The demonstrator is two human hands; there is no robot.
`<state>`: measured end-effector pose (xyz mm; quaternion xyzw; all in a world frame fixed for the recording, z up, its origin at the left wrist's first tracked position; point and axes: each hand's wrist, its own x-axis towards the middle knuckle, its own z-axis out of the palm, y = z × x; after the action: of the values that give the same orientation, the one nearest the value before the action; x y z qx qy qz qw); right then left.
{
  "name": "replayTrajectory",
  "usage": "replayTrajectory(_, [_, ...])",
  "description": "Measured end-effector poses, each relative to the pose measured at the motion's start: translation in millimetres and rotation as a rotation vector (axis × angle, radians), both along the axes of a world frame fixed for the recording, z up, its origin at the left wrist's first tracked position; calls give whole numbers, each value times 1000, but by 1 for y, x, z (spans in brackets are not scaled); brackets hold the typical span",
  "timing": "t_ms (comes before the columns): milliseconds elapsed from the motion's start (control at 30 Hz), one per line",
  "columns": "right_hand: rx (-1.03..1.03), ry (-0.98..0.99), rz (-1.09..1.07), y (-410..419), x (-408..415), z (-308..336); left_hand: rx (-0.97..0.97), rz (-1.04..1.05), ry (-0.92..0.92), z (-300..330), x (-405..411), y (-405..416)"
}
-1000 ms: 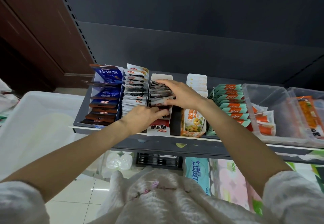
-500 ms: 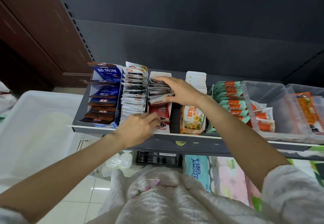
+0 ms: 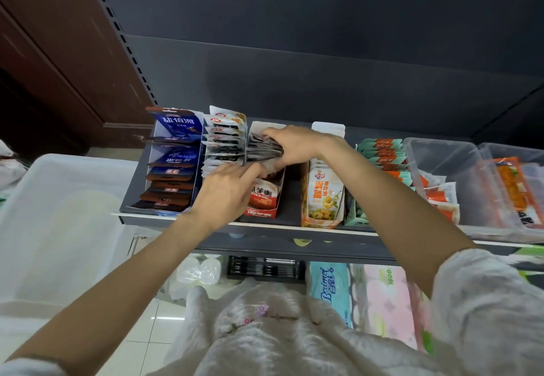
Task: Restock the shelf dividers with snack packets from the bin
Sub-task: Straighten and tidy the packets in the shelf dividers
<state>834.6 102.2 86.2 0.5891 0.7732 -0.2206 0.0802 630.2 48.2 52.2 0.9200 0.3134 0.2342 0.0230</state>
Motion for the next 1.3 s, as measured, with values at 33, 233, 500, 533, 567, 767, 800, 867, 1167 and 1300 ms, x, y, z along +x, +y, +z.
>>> replayTrajectory(33, [-46,-4,-1,3,-1,2,-6,30,-3,-2,-1,-2])
replayTrajectory(233, [-280,180,-23,5,1,4,41,70,56,-13,1,-2])
replayTrajectory(500, [258,-140,185,-1,-13,16,56,106,29,-15,5,-5])
replayTrajectory(533, [325,-188,237,-1,-17,16,57,107,26,-15,6,-5])
replayTrajectory(567, [381,-240,275,-1,-20,14,56,111,24,-15,6,-5])
replayTrajectory(767, [382,-246,193,7,-10,2,87,118,14,-18,7,-4])
replayTrajectory(800, [350,-209,177,8,-8,3,95,122,9,-18,7,-4])
replayTrajectory(867, [275,-126,130,8,-5,4,108,149,-6,-16,9,-3])
replayTrajectory(1167, [-118,45,-58,32,8,9,65,207,-15,-17,13,-3])
replayTrajectory(1300, [-149,12,-62,25,-2,22,-30,199,-25,-15,12,-5])
